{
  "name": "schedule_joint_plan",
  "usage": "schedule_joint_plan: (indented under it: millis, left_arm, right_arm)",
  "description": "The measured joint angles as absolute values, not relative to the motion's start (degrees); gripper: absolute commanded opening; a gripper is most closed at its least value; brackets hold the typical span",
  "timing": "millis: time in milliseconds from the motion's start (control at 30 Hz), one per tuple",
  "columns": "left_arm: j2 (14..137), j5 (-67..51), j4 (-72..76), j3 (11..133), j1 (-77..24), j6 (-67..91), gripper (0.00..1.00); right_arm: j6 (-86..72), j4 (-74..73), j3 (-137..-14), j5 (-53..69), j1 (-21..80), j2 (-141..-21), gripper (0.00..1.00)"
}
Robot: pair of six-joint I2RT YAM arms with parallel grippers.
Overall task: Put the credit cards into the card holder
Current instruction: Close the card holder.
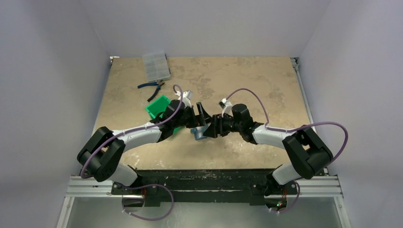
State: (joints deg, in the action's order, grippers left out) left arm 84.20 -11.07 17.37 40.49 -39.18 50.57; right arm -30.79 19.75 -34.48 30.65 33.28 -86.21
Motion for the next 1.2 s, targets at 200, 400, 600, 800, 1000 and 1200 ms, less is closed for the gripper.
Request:
schedule_joint_plan:
  millis: [200,400,600,800,1000,1200]
  left_arm:
    - [86.78,-14.55,19.18,41.69,-38.22,51.92,0.89]
    - [87.29,-13.26,13.47,44.77,-37.95,49.98,0.87]
    - [78.72,-6.63,0.69,45.91,-37.95,44.42,0.78]
    - [74.67,-0.82,-10.94,50.04,-37.95,40.16,0.65]
    - [76.69,2.87,-18.81,50.68,-38.28,38.30,0.64]
    - [82.85,3.77,-20.97,51.33,-39.92,37.28,0.67]
  right_arm:
    - [-30.35,22.83,-32.75,26.83,34.65,-85.08,0.70]
    - [-30.48,25.26,-32.73,25.69,34.98,-85.08,0.59]
    - [-31.99,27.20,-32.73,24.91,35.22,-85.12,0.43]
    - [-32.64,27.62,-32.73,24.93,35.24,-85.49,0.41]
    - [-32.97,27.66,-32.73,24.97,35.24,-86.28,0.41]
    - [-33.04,27.94,-32.73,25.06,35.24,-86.96,0.41]
